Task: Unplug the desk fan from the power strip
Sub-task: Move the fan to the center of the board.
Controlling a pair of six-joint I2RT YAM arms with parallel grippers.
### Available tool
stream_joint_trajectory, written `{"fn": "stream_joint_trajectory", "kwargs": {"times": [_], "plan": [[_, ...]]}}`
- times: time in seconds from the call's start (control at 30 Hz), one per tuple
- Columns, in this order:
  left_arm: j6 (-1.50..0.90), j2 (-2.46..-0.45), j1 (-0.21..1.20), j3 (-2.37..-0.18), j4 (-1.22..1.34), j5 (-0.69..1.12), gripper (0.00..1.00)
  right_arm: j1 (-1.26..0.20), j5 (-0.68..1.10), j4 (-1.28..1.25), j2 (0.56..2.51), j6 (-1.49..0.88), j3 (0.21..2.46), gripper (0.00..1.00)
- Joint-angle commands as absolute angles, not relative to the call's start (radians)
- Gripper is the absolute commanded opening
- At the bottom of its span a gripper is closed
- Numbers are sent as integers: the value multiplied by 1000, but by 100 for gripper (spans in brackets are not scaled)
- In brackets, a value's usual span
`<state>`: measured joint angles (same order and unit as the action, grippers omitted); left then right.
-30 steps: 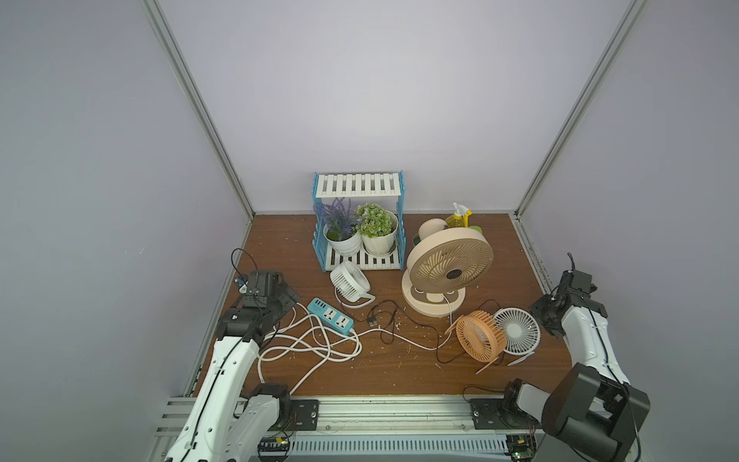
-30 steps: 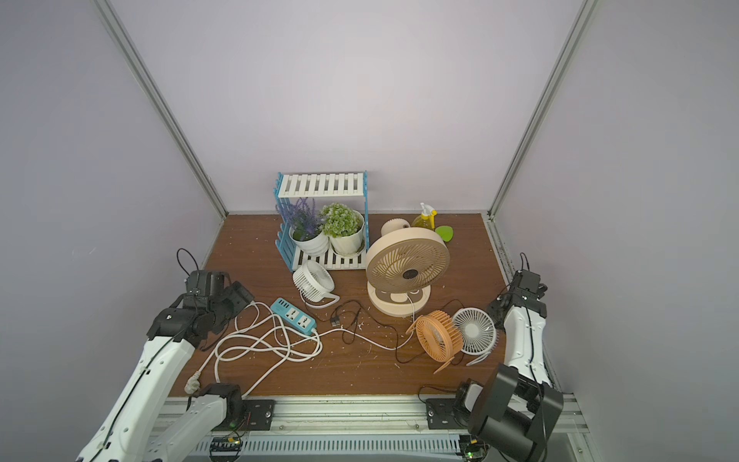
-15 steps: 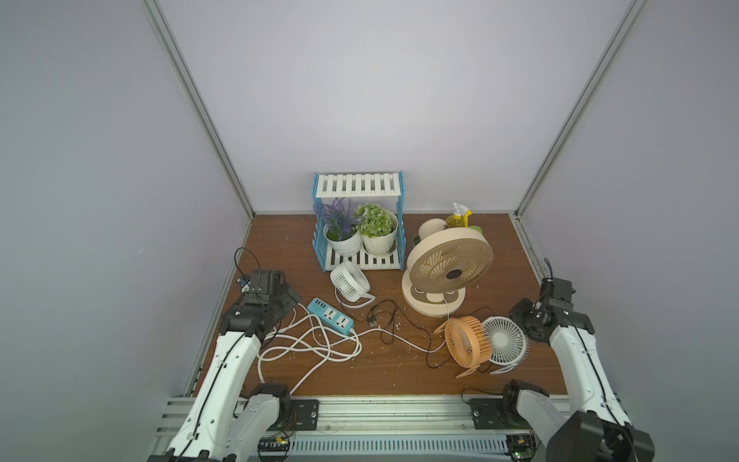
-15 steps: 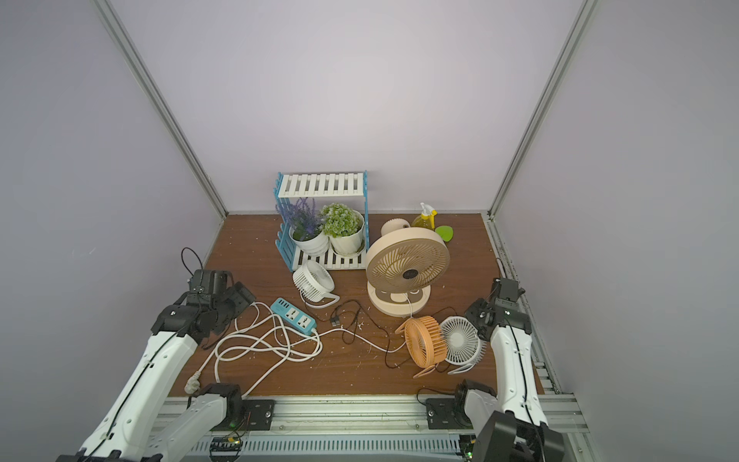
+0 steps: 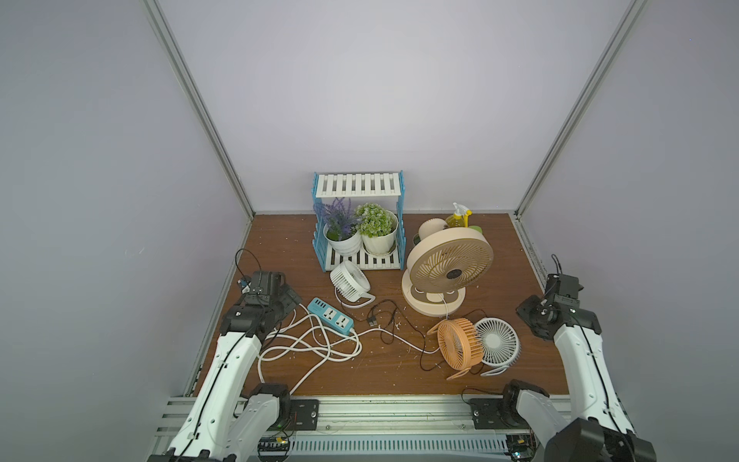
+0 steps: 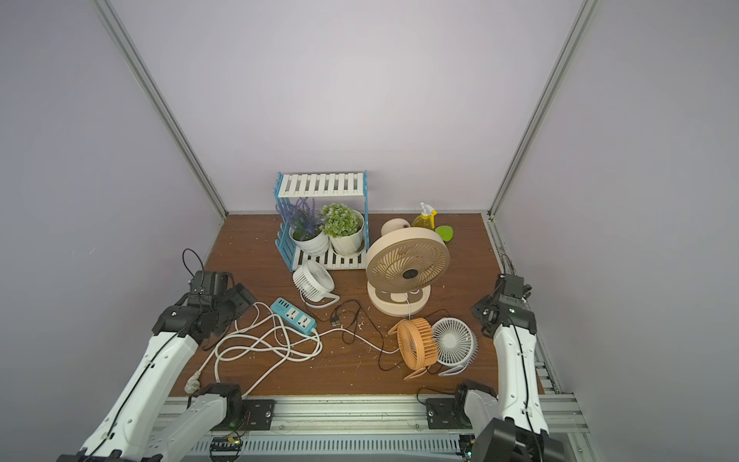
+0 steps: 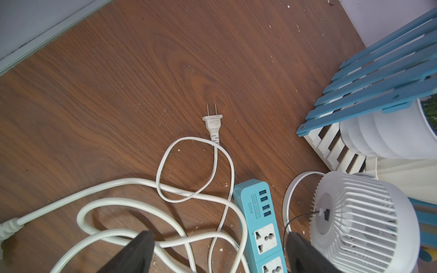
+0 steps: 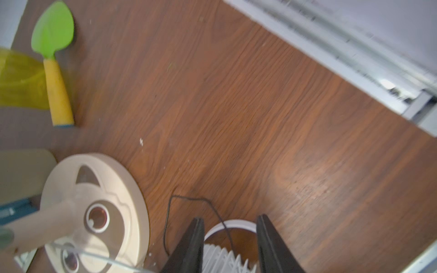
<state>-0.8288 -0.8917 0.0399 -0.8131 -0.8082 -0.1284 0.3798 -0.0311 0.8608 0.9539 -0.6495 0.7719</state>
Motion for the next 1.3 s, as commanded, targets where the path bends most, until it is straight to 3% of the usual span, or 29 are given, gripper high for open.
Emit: {"fn": "stream_joint_trajectory", "kwargs": {"times": [0.0, 0.3, 0.57, 0.77, 1.03, 1.27], "plan": [[-816, -875, 30, -797, -830, -124, 91, 423, -94, 887, 978, -609, 772, 40], [-818, -866, 30, -784, -827, -132, 91, 423, 57, 884, 923, -672, 608, 38], [-814, -904, 30, -796, -826, -141, 92, 329, 90, 895, 792, -794, 532, 36], [-812, -911, 30, -799, -826, -150, 92, 217, 67, 880, 755, -886, 508, 35], [-819, -908, 29, -795, -826, -156, 92, -57, -25, 810, 802, -1049, 505, 34], [-821, -889, 30, -788, -827, -165, 92, -70, -129, 872, 844, -985, 617, 35]]}}
